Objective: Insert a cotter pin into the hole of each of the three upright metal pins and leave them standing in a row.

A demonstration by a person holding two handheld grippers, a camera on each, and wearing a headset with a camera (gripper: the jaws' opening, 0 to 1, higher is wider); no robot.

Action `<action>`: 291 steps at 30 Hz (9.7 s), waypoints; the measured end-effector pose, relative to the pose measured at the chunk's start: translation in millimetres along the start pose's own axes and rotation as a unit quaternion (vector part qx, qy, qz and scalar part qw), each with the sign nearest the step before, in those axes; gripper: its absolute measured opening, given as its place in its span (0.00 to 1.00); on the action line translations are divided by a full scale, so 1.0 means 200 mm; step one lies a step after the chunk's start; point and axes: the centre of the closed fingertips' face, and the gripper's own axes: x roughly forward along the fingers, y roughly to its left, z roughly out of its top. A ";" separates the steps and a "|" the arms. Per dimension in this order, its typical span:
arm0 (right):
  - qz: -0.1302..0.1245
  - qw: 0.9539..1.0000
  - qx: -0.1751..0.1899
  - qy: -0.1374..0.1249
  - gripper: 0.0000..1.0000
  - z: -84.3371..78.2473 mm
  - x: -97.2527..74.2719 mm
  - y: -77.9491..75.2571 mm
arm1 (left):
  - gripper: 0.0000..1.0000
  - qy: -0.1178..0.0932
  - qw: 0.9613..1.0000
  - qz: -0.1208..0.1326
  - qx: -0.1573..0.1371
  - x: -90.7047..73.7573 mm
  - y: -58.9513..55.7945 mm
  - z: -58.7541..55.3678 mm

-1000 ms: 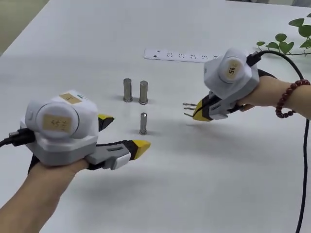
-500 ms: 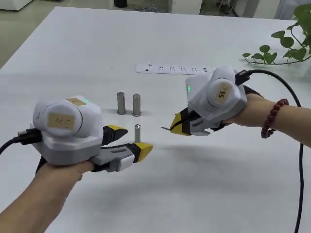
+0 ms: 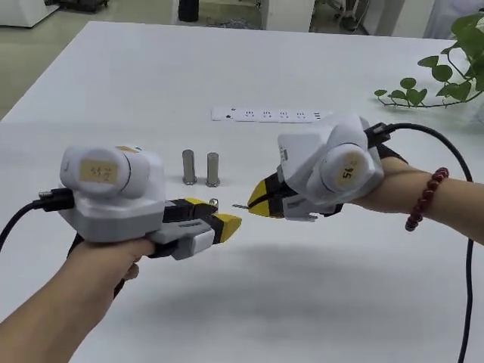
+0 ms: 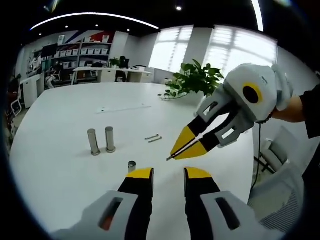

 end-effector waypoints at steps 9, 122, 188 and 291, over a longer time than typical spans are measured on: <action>-0.009 0.999 -0.034 -0.007 0.00 0.08 -0.02 0.02 | 0.11 -0.021 0.999 -0.017 -0.047 0.01 -0.02 0.05; 0.145 0.952 0.257 -0.085 0.00 0.06 0.02 0.32 | 0.00 0.026 0.977 -0.107 0.183 -0.02 -0.20 -0.18; 0.099 0.968 0.228 0.027 0.00 -0.13 0.18 0.04 | 0.21 -0.025 0.989 0.099 0.103 0.14 0.28 -0.13; 0.078 0.973 0.216 0.003 0.00 -0.05 0.31 -0.12 | 0.06 -0.011 0.984 0.132 0.116 0.28 0.37 -0.19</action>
